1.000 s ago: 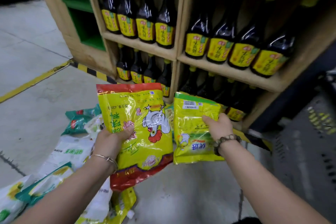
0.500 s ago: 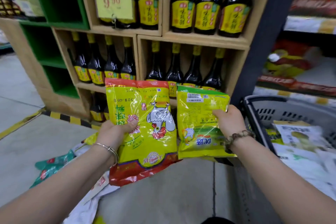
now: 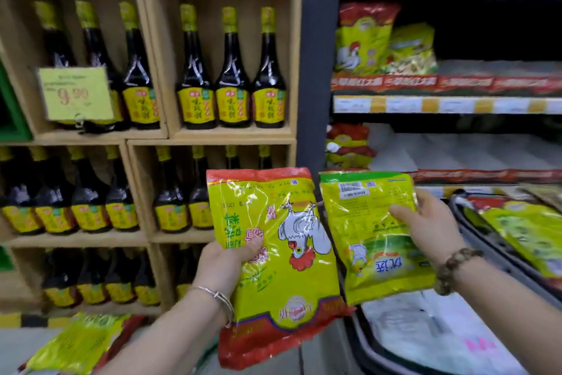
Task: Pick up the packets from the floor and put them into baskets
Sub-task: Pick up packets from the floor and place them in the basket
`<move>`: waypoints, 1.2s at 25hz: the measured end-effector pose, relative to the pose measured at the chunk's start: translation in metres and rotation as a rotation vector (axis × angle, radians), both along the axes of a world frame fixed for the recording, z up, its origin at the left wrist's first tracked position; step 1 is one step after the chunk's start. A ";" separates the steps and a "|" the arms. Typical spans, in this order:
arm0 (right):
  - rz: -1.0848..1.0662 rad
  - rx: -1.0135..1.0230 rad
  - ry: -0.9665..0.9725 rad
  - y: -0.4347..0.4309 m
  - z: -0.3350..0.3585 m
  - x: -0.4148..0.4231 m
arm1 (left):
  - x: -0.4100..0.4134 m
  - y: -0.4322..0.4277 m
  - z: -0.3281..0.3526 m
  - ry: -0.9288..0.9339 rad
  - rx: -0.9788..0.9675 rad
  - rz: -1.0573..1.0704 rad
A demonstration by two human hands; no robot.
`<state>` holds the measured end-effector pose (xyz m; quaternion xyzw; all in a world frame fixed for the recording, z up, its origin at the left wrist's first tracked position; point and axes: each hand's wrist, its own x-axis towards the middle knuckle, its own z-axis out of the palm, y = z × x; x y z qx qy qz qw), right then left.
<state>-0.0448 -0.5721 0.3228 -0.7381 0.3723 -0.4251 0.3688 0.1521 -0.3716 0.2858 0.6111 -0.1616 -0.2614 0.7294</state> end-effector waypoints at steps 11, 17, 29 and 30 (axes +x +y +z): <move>-0.481 0.087 0.185 -0.105 -0.040 -0.120 | -0.116 -0.149 -0.011 0.140 0.041 -0.222; -0.492 0.145 0.543 -0.118 -0.098 -0.139 | -0.148 -0.189 -0.074 0.121 0.268 -0.291; -0.577 -0.277 0.857 -0.107 -0.135 -0.137 | -0.166 -0.181 -0.090 -1.159 0.674 -0.682; -0.520 -0.383 0.856 -0.105 -0.136 -0.135 | -0.171 -0.183 -0.093 -1.186 0.708 -0.761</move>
